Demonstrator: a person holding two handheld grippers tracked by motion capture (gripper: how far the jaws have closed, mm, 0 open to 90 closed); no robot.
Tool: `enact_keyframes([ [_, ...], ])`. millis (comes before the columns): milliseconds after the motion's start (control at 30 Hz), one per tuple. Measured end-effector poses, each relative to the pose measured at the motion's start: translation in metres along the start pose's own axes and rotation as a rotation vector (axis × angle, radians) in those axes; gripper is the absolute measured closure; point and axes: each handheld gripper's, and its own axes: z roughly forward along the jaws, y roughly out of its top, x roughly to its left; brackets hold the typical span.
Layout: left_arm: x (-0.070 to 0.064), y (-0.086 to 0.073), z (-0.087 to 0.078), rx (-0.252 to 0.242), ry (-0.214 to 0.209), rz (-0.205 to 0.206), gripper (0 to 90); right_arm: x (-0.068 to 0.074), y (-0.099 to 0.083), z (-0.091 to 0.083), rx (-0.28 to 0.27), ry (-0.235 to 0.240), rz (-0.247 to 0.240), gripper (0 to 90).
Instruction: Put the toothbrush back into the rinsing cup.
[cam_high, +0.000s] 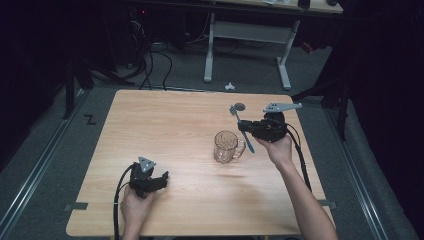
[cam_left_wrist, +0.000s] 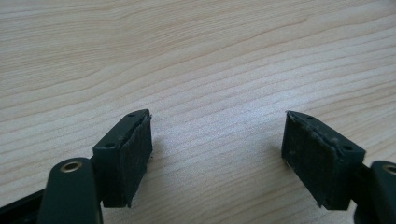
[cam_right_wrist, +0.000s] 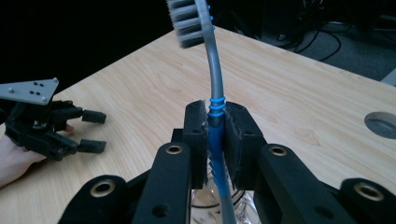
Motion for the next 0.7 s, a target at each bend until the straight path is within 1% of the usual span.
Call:
enact_keyframes([
  [300,0.0,0.0,0.0,0.0,0.0,0.0,25.0,-0.004,0.002,0.009,-0.022,-0.005,0.014,79.9],
  [433,0.0,0.0,0.0,-0.001,0.001,-0.001,25.0,-0.001,0.005,0.012,-0.027,-0.024,-0.012,79.9],
  [700,0.0,0.0,0.0,-0.001,0.001,0.0,25.0,0.0,0.009,0.019,-0.05,-0.023,-0.02,80.0],
])
